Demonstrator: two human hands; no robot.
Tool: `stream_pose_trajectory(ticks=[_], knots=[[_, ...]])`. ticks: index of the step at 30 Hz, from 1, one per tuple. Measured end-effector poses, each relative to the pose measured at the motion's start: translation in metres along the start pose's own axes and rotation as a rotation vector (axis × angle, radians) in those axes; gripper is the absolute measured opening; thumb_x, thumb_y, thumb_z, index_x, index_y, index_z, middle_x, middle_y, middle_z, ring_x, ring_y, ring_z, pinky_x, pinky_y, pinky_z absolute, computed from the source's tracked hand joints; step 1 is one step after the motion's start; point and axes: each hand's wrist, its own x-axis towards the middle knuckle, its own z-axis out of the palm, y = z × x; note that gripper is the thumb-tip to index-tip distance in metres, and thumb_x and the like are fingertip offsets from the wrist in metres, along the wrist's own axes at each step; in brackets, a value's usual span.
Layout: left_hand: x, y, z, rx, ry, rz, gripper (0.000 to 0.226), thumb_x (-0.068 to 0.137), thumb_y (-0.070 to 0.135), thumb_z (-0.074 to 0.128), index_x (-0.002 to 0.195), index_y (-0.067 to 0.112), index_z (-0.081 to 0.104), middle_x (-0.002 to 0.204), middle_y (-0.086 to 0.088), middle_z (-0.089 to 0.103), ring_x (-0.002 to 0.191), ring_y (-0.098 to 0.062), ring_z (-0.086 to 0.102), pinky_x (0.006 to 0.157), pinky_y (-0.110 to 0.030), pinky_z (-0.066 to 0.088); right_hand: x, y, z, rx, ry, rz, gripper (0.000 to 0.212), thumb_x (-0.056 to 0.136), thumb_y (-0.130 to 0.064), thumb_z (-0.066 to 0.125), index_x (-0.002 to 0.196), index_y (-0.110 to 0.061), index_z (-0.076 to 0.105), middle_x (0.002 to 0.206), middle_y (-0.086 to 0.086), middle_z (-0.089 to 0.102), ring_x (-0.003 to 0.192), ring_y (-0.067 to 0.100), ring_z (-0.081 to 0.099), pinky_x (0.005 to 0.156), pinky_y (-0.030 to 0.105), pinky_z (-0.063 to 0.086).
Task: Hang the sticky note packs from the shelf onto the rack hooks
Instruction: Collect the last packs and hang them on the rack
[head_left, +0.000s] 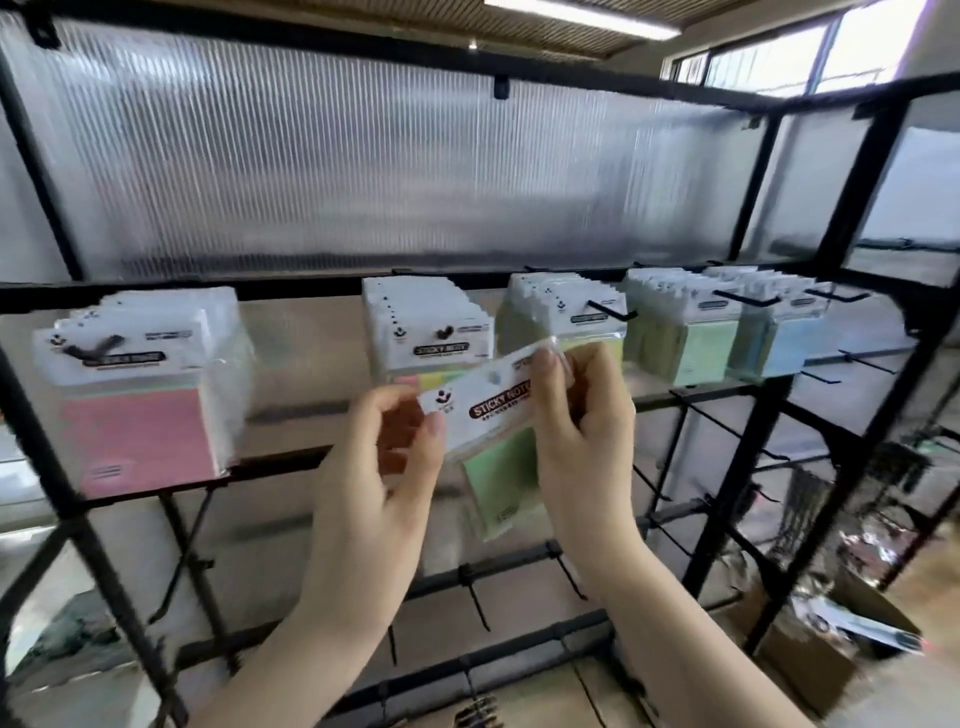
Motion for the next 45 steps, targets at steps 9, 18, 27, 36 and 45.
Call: stream_pose_trajectory(ticks=[9, 18, 27, 36, 45], knots=[[-0.002, 0.040, 0.141, -0.099, -0.247, -0.005, 0.037, 0.085, 0.058, 0.050, 0.088, 0.023, 0.060, 0.068, 0.009, 0.062, 0.054, -0.006, 0.053, 0.052, -0.020, 0.044, 0.027, 0.045, -0.125, -0.118, 0.173, 0.091, 0.028, 0.098, -0.029, 0.047, 0.079, -0.008, 0.046, 0.061, -0.012, 0.047, 0.056, 0.001, 0.040, 0.053, 0.015, 0.035], [0.052, 0.039, 0.243, -0.058, -0.260, 0.016, 0.022, 0.095, 0.024, 0.055, 0.081, 0.007, 0.053, 0.064, 0.000, 0.051, 0.059, -0.006, 0.049, 0.057, -0.020, 0.039, 0.089, 0.075, -0.197, -0.227, 0.055, 0.133, 0.022, 0.092, -0.028, 0.061, 0.079, -0.021, 0.044, 0.067, -0.008, 0.047, 0.055, -0.004, 0.044, 0.055, 0.011, 0.036], [0.101, 0.020, 0.307, -0.097, -0.265, 0.020, 0.040, 0.095, 0.029, 0.055, 0.061, 0.014, 0.041, 0.053, 0.002, 0.037, 0.051, -0.017, 0.040, 0.051, -0.038, 0.037, 0.148, 0.121, -0.216, -0.247, 0.139, 0.186, 0.030, 0.092, -0.023, 0.063, 0.069, -0.019, 0.044, 0.064, -0.008, 0.049, 0.049, -0.005, 0.042, 0.049, 0.009, 0.034], [0.111, 0.001, 0.325, -0.178, -0.256, 0.109, 0.038, 0.095, 0.031, 0.053, 0.061, 0.017, 0.043, 0.051, 0.006, 0.035, 0.047, -0.009, 0.034, 0.049, -0.023, 0.033, 0.167, 0.148, -0.221, -0.209, 0.105, 0.196, 0.037, 0.091, -0.034, 0.063, 0.072, -0.006, 0.048, 0.067, 0.010, 0.048, 0.060, 0.010, 0.042, 0.055, 0.023, 0.034], [0.108, -0.012, 0.326, -0.002, -0.129, 0.085, 0.019, 0.092, 0.029, 0.058, 0.089, 0.010, 0.059, 0.068, 0.008, 0.050, 0.058, -0.005, 0.046, 0.056, -0.017, 0.039, 0.167, 0.162, -0.215, -0.137, 0.037, 0.148, 0.034, 0.092, -0.027, 0.062, 0.066, -0.023, 0.041, 0.053, -0.018, 0.042, 0.051, -0.001, 0.035, 0.050, 0.012, 0.030]])
